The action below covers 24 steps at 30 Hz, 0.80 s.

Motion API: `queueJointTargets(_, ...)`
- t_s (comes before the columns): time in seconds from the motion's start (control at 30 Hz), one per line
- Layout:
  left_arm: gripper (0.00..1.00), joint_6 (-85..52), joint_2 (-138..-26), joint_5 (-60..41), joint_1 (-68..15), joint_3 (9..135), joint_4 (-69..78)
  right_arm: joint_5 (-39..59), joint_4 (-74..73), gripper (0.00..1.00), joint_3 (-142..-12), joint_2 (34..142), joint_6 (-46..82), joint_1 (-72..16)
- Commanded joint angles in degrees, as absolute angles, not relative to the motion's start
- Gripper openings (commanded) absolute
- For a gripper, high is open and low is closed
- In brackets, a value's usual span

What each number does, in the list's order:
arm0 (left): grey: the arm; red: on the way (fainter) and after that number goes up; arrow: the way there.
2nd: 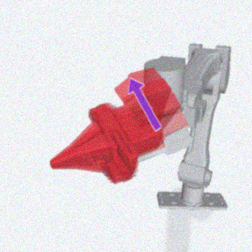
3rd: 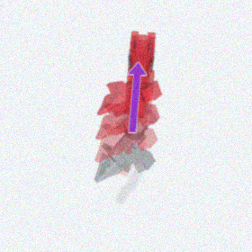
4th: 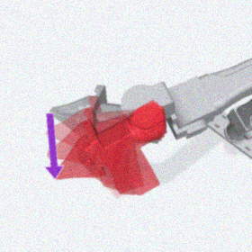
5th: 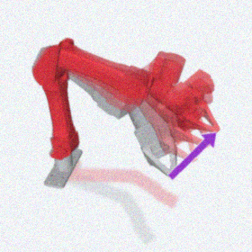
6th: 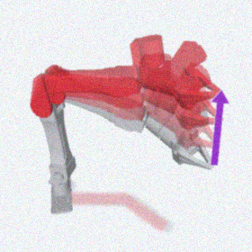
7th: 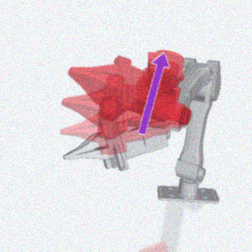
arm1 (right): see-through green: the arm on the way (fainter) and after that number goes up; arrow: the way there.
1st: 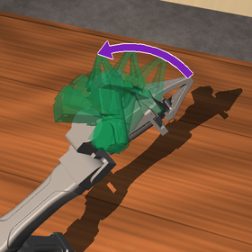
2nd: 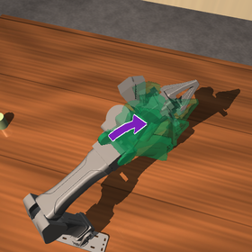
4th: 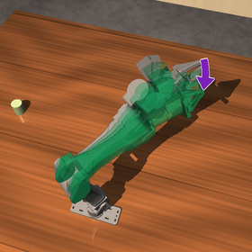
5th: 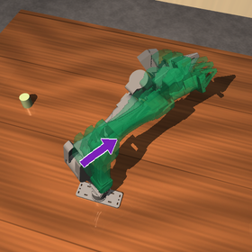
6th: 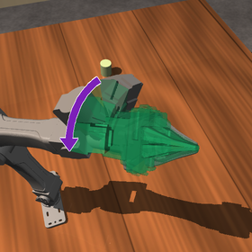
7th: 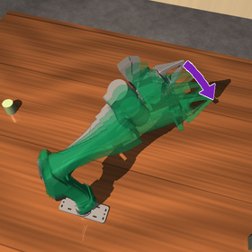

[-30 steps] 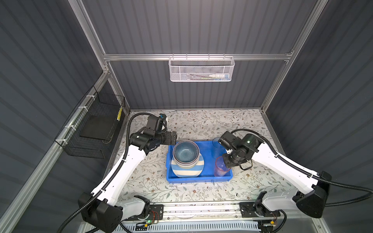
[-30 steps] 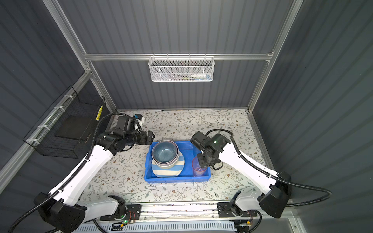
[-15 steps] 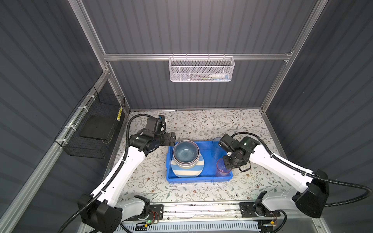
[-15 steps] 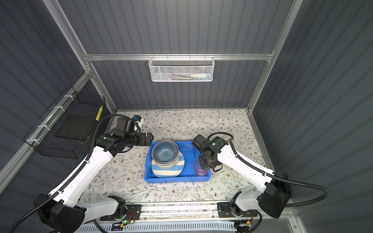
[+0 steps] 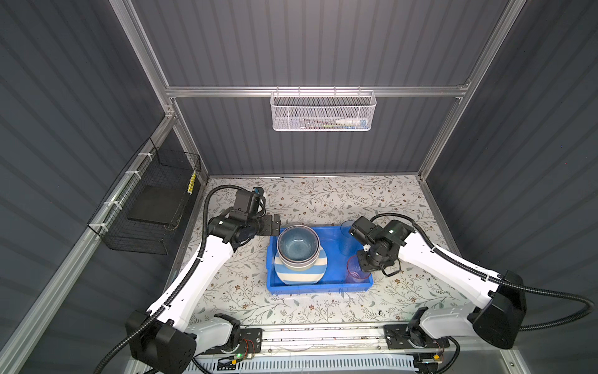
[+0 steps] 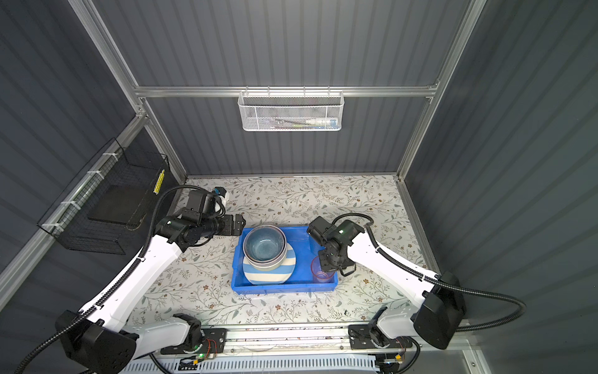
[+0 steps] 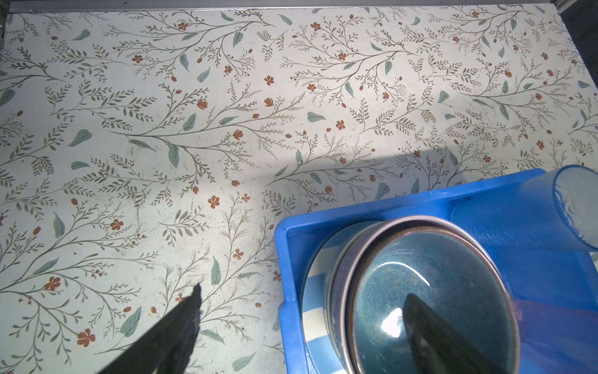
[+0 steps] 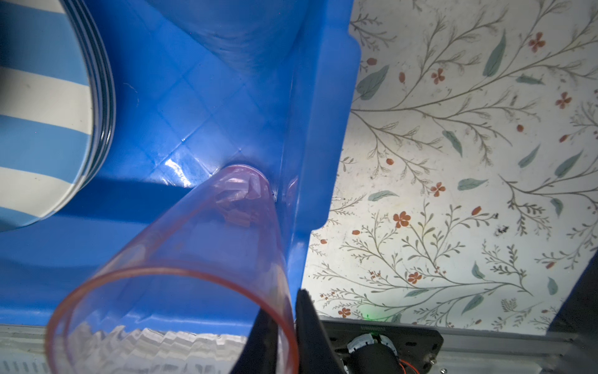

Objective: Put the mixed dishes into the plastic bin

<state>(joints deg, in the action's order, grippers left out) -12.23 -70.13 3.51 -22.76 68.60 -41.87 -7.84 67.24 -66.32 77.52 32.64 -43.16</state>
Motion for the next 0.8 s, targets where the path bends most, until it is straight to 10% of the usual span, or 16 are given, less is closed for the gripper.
queueJointTargets(0.0,0.98,-12.4,-69.9,3.7,-22.1,68.2,-41.6,-8.2,69.3,0.22,-68.3,77.1,33.1,-42.9)
queueJointTargets(0.77,1.0,-9.1,-70.0,6.6,-16.9,66.2,-38.1,-4.4,51.9,0.93,-71.6,64.5,23.0,-23.0)
